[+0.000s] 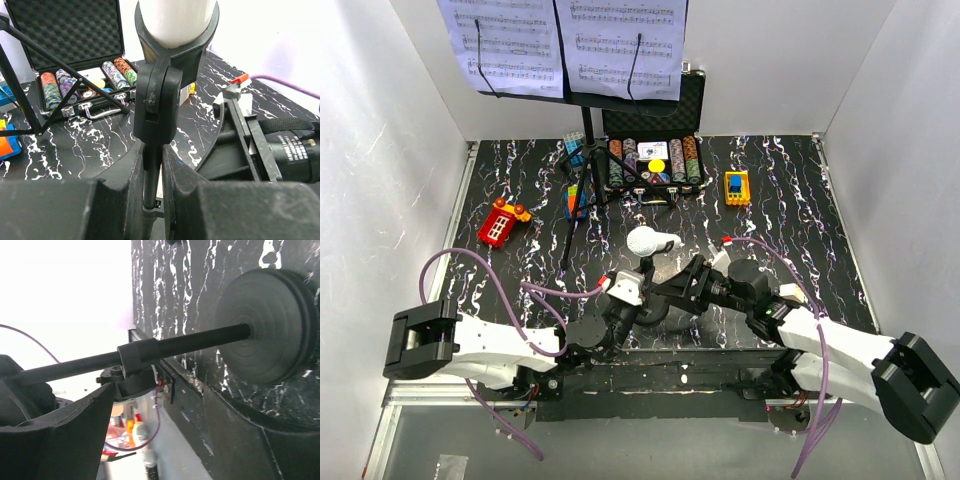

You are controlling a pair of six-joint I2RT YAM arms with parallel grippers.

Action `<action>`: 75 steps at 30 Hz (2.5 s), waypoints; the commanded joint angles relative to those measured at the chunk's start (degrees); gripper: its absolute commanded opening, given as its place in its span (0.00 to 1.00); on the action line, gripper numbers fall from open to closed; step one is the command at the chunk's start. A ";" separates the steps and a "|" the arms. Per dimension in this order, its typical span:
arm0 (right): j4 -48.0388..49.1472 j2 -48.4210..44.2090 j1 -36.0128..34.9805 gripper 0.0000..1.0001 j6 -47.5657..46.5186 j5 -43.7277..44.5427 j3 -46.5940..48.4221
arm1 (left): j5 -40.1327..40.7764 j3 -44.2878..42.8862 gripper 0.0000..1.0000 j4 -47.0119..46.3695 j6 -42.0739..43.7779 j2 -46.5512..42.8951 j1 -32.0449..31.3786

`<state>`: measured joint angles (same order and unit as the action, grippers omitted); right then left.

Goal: Pack up the instrument practice props

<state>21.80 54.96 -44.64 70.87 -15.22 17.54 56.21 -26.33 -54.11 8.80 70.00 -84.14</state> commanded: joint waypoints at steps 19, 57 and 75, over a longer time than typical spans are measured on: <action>34.36 15.62 0.87 0.35 18.78 -7.37 -1.98 | 5.32 4.79 0.00 11.48 -2.38 -1.00 -3.84; -4.39 7.08 -30.50 0.01 -83.95 51.25 14.98 | 7.34 3.83 0.00 25.19 -18.38 2.16 -4.46; -24.97 -9.96 -7.59 0.86 -37.60 13.60 18.68 | 7.87 4.00 0.00 22.91 -15.48 2.25 -4.46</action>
<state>-0.38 46.65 -59.75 16.73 15.11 37.08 64.73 -26.92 -46.00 -3.22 67.35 -86.91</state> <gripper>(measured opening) 0.863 0.141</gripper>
